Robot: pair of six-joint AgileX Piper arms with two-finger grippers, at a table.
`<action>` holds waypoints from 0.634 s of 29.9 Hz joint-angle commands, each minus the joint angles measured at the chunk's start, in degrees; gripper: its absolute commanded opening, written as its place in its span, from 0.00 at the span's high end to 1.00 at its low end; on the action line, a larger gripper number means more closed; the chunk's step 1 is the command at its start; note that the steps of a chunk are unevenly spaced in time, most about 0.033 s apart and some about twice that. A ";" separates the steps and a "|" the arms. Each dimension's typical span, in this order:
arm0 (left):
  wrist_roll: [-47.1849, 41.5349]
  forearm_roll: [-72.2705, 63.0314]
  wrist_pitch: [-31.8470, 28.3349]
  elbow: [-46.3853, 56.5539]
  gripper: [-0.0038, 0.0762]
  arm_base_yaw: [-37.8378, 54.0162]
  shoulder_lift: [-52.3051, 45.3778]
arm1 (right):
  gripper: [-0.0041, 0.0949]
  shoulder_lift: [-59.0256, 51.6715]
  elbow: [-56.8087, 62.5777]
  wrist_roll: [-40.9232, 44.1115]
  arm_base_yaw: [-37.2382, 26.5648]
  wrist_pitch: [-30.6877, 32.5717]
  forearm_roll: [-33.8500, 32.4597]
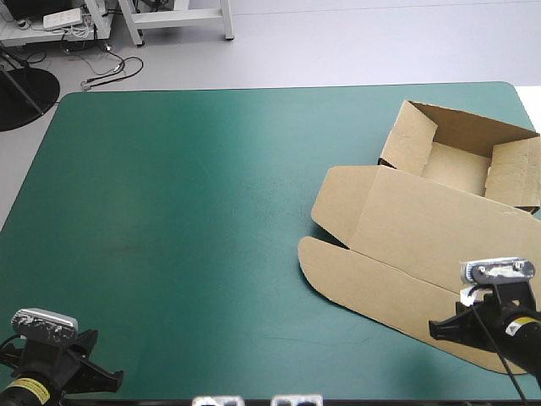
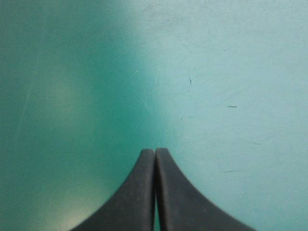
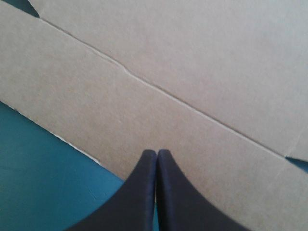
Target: Fold the box
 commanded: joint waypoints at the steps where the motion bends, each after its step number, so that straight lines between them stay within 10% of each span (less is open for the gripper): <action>1: -0.29 0.01 -2.74 -1.26 0.96 -0.18 0.62 | 0.97 -3.21 4.16 0.87 0.09 -3.89 -0.44; 19: -0.80 0.01 -2.74 -1.26 0.96 -0.18 0.62 | 0.97 -8.60 6.27 1.05 0.09 -3.74 -0.42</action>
